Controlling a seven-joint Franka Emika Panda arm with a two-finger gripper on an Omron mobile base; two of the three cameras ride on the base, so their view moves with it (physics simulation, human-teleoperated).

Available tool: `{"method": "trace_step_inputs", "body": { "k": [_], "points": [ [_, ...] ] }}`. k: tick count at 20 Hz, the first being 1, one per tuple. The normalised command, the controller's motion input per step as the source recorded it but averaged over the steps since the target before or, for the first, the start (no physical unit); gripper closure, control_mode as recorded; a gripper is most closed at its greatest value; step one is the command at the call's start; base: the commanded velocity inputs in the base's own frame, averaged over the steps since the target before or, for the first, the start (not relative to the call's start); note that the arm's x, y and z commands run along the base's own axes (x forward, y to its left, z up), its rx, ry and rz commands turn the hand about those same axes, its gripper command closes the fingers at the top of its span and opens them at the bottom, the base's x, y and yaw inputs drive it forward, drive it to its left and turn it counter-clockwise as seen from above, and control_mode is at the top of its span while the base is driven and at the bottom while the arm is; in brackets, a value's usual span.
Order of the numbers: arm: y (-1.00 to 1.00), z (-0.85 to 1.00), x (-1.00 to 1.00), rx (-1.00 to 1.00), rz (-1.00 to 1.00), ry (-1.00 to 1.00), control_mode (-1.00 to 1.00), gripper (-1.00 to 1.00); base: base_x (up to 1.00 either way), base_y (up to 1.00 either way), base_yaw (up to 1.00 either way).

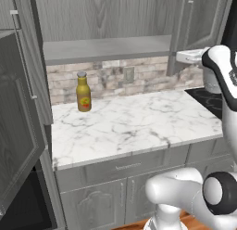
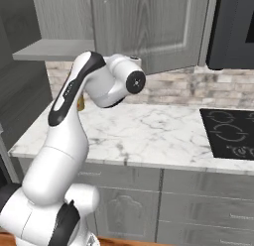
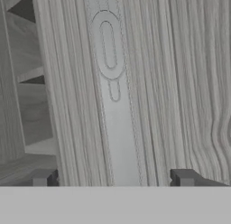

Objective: Close all open cabinet doors.

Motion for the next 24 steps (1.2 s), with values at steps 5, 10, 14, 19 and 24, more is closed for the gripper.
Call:
{"method": "trace_step_inputs", "body": {
  "k": [5,10,14,19,24],
  "points": [
    [0.29,0.00,0.45,-0.01,0.00,0.00,-1.00,-1.00,0.00,0.00,0.00],
    [0.28,0.00,0.45,-0.01,0.00,0.00,-1.00,-1.00,0.00,0.00,0.00],
    [0.26,-0.04,0.44,-0.01,0.00,0.00,-1.00,-1.00,0.00,0.00,0.00],
    [0.23,-0.03,0.38,-0.02,0.00,0.00,-1.00,-1.00,0.00,0.00,0.00],
    [0.20,-0.01,0.35,-0.01,0.00,0.01,-1.00,-1.00,0.00,0.00,0.00]
  ]
}}
